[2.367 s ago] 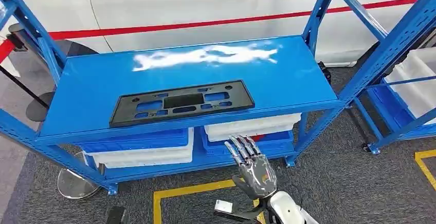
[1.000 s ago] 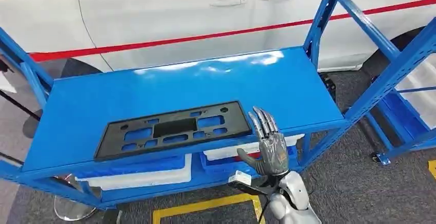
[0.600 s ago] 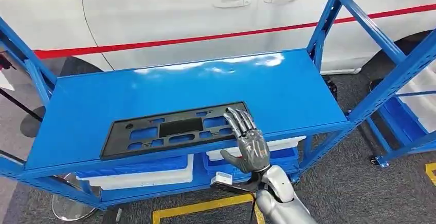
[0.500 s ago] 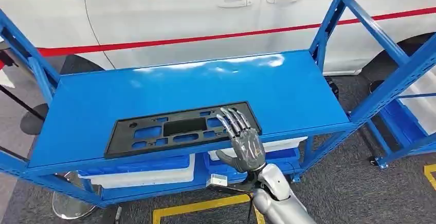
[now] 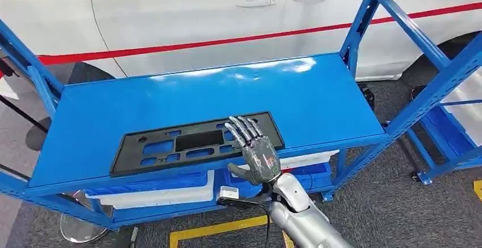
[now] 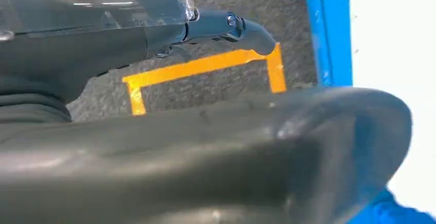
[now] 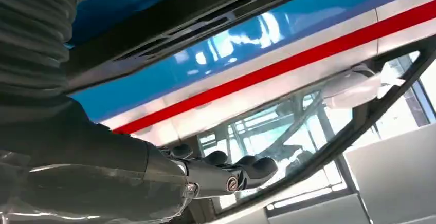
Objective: Take the parts from the cabinet and place them on the table.
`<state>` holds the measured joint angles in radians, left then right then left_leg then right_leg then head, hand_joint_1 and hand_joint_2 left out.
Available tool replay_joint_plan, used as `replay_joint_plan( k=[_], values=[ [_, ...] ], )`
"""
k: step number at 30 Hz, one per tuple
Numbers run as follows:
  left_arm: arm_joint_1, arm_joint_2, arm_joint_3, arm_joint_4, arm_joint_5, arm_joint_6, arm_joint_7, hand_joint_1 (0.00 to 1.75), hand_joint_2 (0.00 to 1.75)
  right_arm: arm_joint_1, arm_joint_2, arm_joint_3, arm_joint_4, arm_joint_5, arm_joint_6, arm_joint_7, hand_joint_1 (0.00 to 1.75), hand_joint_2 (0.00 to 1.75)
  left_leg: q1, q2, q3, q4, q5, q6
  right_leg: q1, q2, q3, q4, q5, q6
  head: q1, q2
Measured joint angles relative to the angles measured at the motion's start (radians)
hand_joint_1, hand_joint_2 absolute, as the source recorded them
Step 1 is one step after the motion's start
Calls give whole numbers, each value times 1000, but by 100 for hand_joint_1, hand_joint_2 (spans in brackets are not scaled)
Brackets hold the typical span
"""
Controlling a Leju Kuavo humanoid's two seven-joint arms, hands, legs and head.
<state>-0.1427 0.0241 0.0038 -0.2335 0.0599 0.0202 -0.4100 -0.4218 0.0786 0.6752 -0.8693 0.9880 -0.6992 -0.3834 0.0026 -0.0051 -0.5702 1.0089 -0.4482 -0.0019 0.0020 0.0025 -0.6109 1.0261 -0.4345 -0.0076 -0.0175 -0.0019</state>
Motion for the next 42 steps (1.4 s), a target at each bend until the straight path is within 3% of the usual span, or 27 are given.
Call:
replay_joint_plan(
  k=[2,3,4,5,6,7,8,11,13,14,16,17,18,20,22,23,27,28,29,32,33,34,35,37,38,39,42],
  values=[
    [-2,-2,0,0,0,1,17,0,0,-16,2,9,16,-5,0,4,0,175,1,0,2,-4,1,-9,0,0,0,-5,3,-8,0,0],
    [-4,-3,0,0,0,1,31,0,0,-35,8,19,36,-15,0,4,0,175,4,0,-26,58,-43,-19,-9,-2,5,-14,9,-21,-2,0],
    [-4,-6,-1,-1,2,-1,39,0,0,-62,17,35,87,-23,0,5,0,175,9,0,-132,276,-139,-28,-6,-2,4,-13,7,-26,-4,0],
    [-3,-6,-1,0,3,-2,41,0,0,-67,19,43,115,-32,0,5,0,175,9,0,-142,278,-104,-27,-5,-2,4,-10,5,-26,-5,0],
    [-4,-6,0,-1,3,-2,41,0,0,-77,25,47,130,-36,0,5,0,175,8,0,-65,114,-13,-18,-4,2,6,-5,2,-24,-5,0],
    [-5,-6,0,-1,3,-2,41,0,0,-83,29,49,136,-38,0,5,0,175,7,1,-25,29,20,-10,-4,3,6,-3,0,-22,-5,0],
    [-7,-5,-1,-1,3,-3,41,0,0,-88,31,51,144,-40,0,5,0,175,2,1,-15,7,4,-3,-1,3,3,-2,-1,-16,-3,0],
    [-5,-6,-1,-2,3,-5,41,0,0,-91,33,63,167,-41,0,5,0,175,-6,-1,-18,4,11,4,-5,2,2,-5,1,1,-4,0],
    [-6,-9,-1,-3,3,-5,41,0,0,-94,34,66,179,-44,0,4,0,175,6,1,-9,-12,21,17,-5,3,2,8,-10,12,-4,0],
    [-8,-9,-1,-3,3,-5,41,0,0,-98,34,67,183,-45,0,4,0,175,6,0,-8,-15,22,22,-4,2,-15,43,-36,18,0,0],
    [-8,-9,-1,-3,3,-7,41,0,0,-99,34,68,194,-46,0,5,0,175,6,1,-9,-14,22,27,-9,2,-89,198,-114,24,2,0],
    [-7,-10,-1,-3,3,-8,42,0,0,-98,34,70,201,-46,0,5,0,175,6,2,-10,-14,21,27,-10,2,-122,262,-137,26,2,0],
    [-6,-10,-1,-3,2,-9,42,0,0,-96,33,74,208,-46,0,5,0,175,6,1,-10,-13,21,27,-11,1,-142,299,-139,28,2,0],
    [-6,-11,-2,-3,1,-12,43,0,0,-96,33,83,220,-46,0,6,0,175,6,0,-8,-10,18,24,-16,0,-110,225,-76,30,2,0],
    [-6,-12,-2,-3,0,-14,43,0,0,-101,35,89,225,-46,0,8,0,175,7,-2,-5,-3,11,17,-17,-2,-16,42,11,26,2,0],
    [-7,-12,-2,-3,0,-14,44,0,0,-105,36,92,228,-46,0,10,0,175,6,-1,-8,-1,8,12,-15,-2,0,8,-9,20,2,0],
    [-8,-12,-8,-3,-10,-14,51,0,0,-121,48,109,244,-39,0,40,0,175,4,-1,-7,-2,7,-13,-6,1,-3,2,-1,-3,1,0],
    [-9,-11,-11,-3,-12,-14,52,0,0,-129,53,114,249,-36,0,49,0,175,7,-1,-11,4,-1,-18,-14,0,2,-9,5,-13,1,0],
    [-9,-11,-11,-3,-15,-13,52,0,0,-138,56,116,253,-34,0,53,0,175,7,0,-21,36,-24,-23,-14,-1,5,-11,5,-18,0,0],
    [-9,-12,-16,-3,-18,-10,57,0,0,-148,65,123,267,-17,0,71,0,175,11,0,-125,255,-129,-34,-11,-2,4,-10,3,-25,-2,0],
    [-8,-13,-17,-3,-19,-7,58,0,0,-148,65,126,273,0,0,90,0,175,11,0,-152,308,-142,-36,-10,-2,4,-9,3,-26,-2,0],
    [-7,-13,-17,-3,-23,-7,59,0,0,-150,66,131,279,17,0,106,0,175,11,0,-161,319,-130,-36,-9,-2,4,-7,2,-26,-2,0],
    [-7,-13,-17,-3,-26,-5,60,0,0,-156,68,135,284,27,0,117,0,175,11,0,-144,277,-96,-35,-9,-1,4,-5,1,-26,-2,0],
    [-10,-12,-18,-3,-28,-5,60,0,0,-176,77,140,296,34,1,123,0,175,10,0,-64,108,-3,-28,-9,3,5,0,-3,-22,-2,0],
    [-14,-12,-19,-3,-28,-5,60,0,0,-190,87,140,302,34,2,123,0,175,10,2,-28,19,15,-20,-8,4,5,2,-4,-19,-2,0],
    [-17,-13,-21,-3,-28,-5,60,0,0,-202,92,142,307,34,2,123,0,175,3,1,-19,8,7,-16,0,4,0,6,-5,-14,-2,0],
    [-17,-13,-28,-3,-30,-11,61,0,0,-218,106,149,321,34,2,122,0,175,0,-2,-23,9,12,-2,-5,3,2,-1,-1,2,-1,0]
  ],
)
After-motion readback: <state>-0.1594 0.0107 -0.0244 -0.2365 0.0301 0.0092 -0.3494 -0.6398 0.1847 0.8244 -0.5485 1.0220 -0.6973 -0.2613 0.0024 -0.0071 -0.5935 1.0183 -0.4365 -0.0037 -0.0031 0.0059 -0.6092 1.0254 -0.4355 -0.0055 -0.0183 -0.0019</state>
